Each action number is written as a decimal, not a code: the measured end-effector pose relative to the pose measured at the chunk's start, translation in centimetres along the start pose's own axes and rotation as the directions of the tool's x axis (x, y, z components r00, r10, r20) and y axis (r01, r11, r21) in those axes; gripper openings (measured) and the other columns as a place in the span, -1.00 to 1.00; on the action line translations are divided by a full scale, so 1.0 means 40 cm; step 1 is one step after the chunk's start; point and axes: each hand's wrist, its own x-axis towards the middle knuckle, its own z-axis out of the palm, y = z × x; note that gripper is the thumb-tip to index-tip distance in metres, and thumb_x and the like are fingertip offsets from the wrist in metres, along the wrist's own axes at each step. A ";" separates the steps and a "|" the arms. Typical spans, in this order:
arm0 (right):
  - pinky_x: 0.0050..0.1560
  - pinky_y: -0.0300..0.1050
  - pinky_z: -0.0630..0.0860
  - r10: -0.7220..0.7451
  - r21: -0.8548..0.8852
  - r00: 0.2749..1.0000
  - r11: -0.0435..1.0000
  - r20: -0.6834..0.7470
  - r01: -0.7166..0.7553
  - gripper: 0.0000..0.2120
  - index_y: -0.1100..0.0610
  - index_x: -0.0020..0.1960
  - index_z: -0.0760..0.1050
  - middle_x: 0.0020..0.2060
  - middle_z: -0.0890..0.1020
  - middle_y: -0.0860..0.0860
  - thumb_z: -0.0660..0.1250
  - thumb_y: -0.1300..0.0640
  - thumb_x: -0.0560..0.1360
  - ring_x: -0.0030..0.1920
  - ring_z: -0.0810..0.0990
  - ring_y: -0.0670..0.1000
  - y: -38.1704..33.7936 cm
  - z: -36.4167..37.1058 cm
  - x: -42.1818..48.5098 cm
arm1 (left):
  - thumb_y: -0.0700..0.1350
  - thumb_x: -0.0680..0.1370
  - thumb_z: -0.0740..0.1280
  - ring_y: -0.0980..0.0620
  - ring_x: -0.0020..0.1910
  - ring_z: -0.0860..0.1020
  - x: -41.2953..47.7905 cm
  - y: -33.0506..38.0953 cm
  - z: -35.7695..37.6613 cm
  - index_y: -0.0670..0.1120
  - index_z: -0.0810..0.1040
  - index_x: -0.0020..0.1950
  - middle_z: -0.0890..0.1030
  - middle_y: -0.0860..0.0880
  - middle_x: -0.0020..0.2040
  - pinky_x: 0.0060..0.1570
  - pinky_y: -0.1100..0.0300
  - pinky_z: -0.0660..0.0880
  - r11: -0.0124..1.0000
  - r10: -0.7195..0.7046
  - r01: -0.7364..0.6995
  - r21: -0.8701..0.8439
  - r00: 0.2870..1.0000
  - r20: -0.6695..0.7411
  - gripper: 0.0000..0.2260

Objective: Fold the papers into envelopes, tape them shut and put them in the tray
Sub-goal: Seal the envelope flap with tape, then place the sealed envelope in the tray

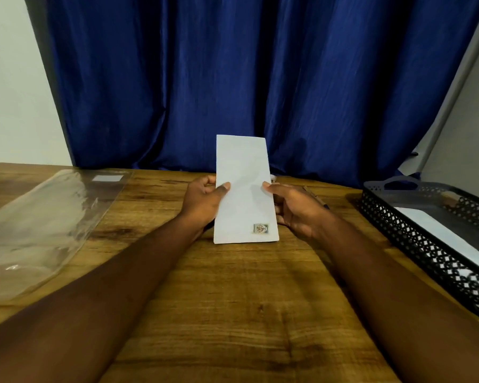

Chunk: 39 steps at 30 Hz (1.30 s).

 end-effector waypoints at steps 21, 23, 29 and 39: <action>0.23 0.17 0.59 -0.109 -0.101 0.882 0.992 -0.458 0.070 -0.93 0.15 -0.03 0.55 0.00 0.65 0.15 0.30 0.26 0.58 0.03 0.62 0.17 -0.097 -0.146 -0.080 | 0.17 0.65 0.31 0.00 -0.30 0.62 -0.050 0.036 0.151 -0.07 0.57 -0.01 0.69 -0.08 -0.20 -0.27 0.05 0.55 0.958 0.100 -0.133 0.255 0.985 0.139 -0.70; 0.27 0.19 0.54 -0.179 -0.211 0.839 0.974 -0.513 0.079 -0.96 0.10 -0.03 0.54 0.02 0.64 0.13 0.32 0.20 0.55 0.06 0.59 0.17 -0.141 -0.198 -0.121 | 0.16 0.64 0.33 0.00 -0.33 0.59 -0.061 0.044 0.203 -0.08 0.56 -0.02 0.68 -0.11 -0.22 -0.29 0.03 0.53 0.974 0.086 -0.116 0.196 0.984 0.155 -0.69; 0.06 0.00 0.51 -0.412 -0.487 0.686 0.868 -0.600 0.096 -0.82 0.08 0.15 0.56 0.01 0.64 0.06 0.25 0.10 0.60 0.04 0.60 0.15 -0.287 -0.410 -0.252 | 0.31 0.52 0.33 -0.08 -0.35 0.57 -0.110 0.072 0.385 -0.02 0.53 -0.12 0.66 -0.14 -0.27 -0.17 -0.20 0.62 0.960 0.151 -0.204 0.192 0.954 0.258 -0.61; -0.26 -0.07 0.50 -0.164 -0.648 0.718 0.595 -0.677 -0.476 -0.69 0.28 0.32 0.51 0.01 0.59 0.28 0.20 0.21 0.62 -0.13 0.56 0.21 -0.222 -0.678 -0.419 | 0.35 0.43 0.24 -0.12 -0.26 0.65 -0.215 0.040 0.558 0.04 0.53 -0.17 0.67 0.00 -0.29 -0.19 -0.17 0.64 0.886 0.132 -0.292 0.361 0.904 0.407 -0.62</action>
